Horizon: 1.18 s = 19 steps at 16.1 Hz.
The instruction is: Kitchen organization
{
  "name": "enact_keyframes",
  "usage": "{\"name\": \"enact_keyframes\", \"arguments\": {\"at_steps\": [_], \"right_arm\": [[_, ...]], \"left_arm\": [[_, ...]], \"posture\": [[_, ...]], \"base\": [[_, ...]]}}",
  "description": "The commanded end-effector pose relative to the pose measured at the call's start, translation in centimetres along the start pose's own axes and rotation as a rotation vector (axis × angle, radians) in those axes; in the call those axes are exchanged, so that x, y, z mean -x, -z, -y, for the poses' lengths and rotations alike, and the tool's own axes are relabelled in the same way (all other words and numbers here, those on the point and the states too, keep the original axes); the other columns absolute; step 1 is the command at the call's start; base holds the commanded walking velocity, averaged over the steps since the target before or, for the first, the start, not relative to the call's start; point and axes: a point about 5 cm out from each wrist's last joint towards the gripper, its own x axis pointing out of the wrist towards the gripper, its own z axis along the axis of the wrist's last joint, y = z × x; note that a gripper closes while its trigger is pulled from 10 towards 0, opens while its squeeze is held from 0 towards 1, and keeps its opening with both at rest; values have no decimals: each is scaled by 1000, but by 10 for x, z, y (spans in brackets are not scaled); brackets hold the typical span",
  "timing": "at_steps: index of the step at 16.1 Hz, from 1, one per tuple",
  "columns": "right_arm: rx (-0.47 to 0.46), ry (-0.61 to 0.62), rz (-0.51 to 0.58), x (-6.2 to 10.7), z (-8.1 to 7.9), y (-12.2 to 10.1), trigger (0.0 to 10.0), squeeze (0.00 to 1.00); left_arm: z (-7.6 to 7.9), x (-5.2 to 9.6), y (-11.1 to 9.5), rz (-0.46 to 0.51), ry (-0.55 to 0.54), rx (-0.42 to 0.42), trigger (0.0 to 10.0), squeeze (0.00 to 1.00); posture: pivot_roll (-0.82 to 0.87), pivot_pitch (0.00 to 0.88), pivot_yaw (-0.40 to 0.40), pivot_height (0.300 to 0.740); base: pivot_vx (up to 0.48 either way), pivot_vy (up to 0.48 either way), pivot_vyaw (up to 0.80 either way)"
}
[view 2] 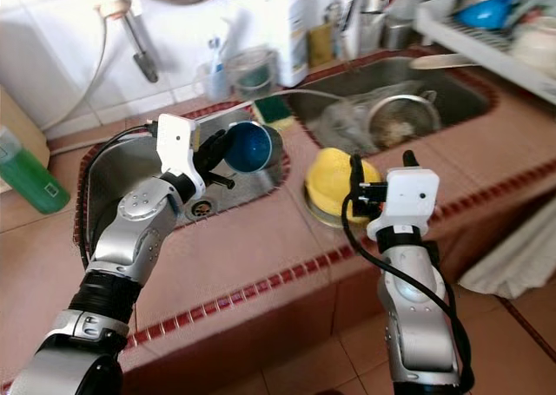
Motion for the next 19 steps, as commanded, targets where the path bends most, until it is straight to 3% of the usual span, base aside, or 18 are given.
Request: {"name": "enact_keyframes", "arguments": {"at_steps": [1,6,12,16,19], "right_arm": [[26,-25,8,-1,-3,-3,10000,0],[13,-30,1,-1,-4,-3,10000,0],[-28,-16,3,-1,-2,-4,10000,0],[-17,-55,-50,5,-9,3,10000,0],[-17,-53,-68,10,-13,5,10000,0]], "left_arm": [[-2,-1,-3,5,-11,-3,10000,0],[-3,-2,-3,-3,-44,-6,10000,0],[2,-3,-3,-10,10,-55,10000,0],[4,-8,1,-76,68,-136,10000,0],[3,-14,0,-98,69,-150,10000,0]], "posture": [[-256,30,150,740],[-256,36,150,740],[-257,37,153,740],[-257,51,164,740],[-262,65,180,740]], "base": [[0,0,0],[0,0,800],[0,0,0],[0,0,0],[0,0,0]]}}
